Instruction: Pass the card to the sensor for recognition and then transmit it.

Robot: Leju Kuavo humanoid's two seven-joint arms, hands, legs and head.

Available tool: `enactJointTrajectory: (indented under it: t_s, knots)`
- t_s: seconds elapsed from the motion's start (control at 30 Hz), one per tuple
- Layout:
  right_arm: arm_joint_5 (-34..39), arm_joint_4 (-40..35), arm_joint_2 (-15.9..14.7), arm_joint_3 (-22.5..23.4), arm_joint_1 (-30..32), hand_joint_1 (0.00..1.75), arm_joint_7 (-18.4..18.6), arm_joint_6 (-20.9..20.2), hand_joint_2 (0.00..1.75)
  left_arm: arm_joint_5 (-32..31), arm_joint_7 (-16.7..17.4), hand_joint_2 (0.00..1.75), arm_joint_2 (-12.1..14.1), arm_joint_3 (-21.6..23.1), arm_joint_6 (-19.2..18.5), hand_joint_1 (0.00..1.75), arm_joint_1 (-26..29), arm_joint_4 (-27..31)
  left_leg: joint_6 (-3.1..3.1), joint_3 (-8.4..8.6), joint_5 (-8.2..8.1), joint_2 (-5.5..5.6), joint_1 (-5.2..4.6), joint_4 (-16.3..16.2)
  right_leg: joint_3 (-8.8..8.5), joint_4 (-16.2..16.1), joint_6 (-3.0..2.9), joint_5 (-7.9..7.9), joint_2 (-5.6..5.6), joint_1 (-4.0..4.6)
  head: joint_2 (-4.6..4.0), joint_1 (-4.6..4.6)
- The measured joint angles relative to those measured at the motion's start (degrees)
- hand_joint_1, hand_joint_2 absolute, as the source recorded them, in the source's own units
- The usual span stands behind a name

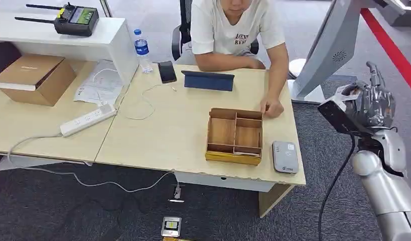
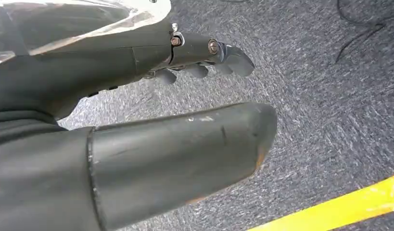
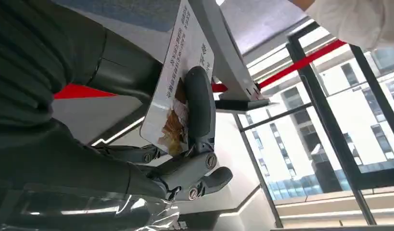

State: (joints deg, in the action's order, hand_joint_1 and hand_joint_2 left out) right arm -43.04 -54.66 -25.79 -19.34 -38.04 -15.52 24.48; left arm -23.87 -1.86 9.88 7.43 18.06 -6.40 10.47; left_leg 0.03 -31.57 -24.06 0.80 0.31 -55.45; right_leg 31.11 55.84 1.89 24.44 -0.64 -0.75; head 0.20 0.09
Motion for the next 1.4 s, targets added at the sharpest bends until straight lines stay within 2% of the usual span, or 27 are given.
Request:
enactJointTrajectory:
  t_s: [0.13,0.27,0.8,1.4]
  knots:
    - [-1.44,-0.31,-0.13,0.31,2.51,1.75,0.46,-2.14,1.75,-0.24,-0.57,0.00,0.00,0.00,-0.26,0.00,-0.11,0.00,0.00,0.00,0.00,-0.03,0.00,0.02,0.00,0.00,0.00,0.00,0.00,0.01,-0.02,-0.02]
    - [-1.88,0.52,0.41,0.31,3.98,1.75,0.42,-2.53,1.75,-0.59,-0.81,0.00,-0.02,0.00,-0.48,0.00,-0.21,0.00,0.00,-0.01,0.00,-0.01,0.00,0.02,0.00,0.01,0.00,0.00,0.00,0.01,-0.02,-0.02]
    - [-2.54,7.60,3.97,0.24,4.76,1.75,-0.22,-5.05,1.75,-1.49,-0.61,0.00,-0.15,0.02,-0.29,0.00,-0.45,0.02,0.00,-0.04,0.00,-0.01,0.00,0.02,0.01,0.01,0.00,0.01,0.00,0.01,0.00,-0.02]
    - [-1.84,16.26,5.94,0.26,4.76,1.75,-1.86,-4.92,1.75,-1.90,-0.61,0.00,-0.52,0.02,0.63,0.00,-0.43,0.00,0.00,-0.05,0.00,-0.01,0.00,0.02,0.03,0.00,0.00,0.01,0.00,0.01,-0.02,-0.02]
